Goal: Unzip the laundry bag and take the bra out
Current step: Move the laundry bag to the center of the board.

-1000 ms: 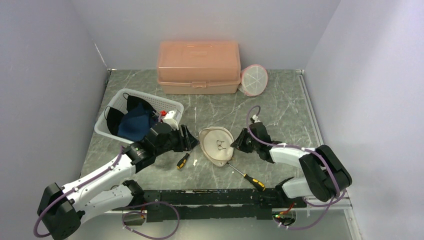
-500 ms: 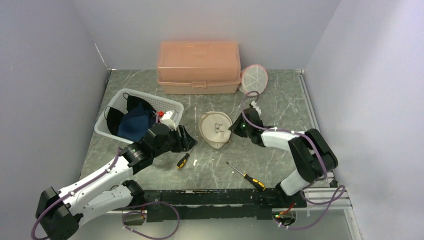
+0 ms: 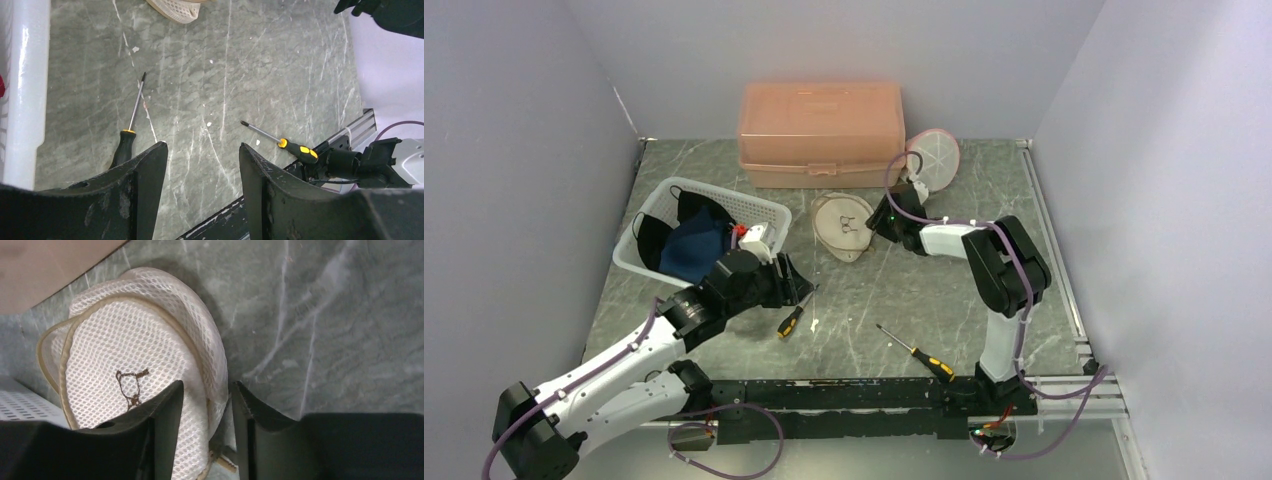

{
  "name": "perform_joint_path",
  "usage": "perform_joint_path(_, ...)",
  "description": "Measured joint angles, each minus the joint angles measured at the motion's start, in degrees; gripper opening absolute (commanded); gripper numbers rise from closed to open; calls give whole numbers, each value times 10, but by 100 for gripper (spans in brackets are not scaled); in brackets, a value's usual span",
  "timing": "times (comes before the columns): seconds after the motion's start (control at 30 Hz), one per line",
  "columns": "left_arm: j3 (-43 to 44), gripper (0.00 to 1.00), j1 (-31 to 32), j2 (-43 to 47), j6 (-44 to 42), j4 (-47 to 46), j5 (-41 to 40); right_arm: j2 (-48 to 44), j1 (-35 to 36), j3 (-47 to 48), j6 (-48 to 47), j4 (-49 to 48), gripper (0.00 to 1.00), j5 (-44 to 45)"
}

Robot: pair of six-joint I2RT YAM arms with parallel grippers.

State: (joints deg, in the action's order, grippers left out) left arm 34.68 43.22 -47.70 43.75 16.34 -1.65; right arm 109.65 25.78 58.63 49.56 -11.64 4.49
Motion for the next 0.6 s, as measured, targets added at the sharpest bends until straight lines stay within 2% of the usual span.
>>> perform_joint_path(0.07, 0, 60, 0, 0, 0, 5, -2, 0, 0, 8, -8, 0, 67, 4)
perform_joint_path(0.13, 0, 61, 0, 0, 0, 7, -3, -7, 0, 9, -21, 5, 72, 10)
perform_joint_path(0.3, 0, 62, 0, -6, -2, 6, -3, -74, 0, -5, -48, 37, 74, 28)
perform_joint_path(0.4, 0, 62, 0, -16, -7, 7, -4, -155, -2, -24, -67, 45, 73, 50)
perform_joint_path(0.6, 6, 71, 0, -10, -16, 26, -19, -304, -45, -84, -62, 7, 77, 130)
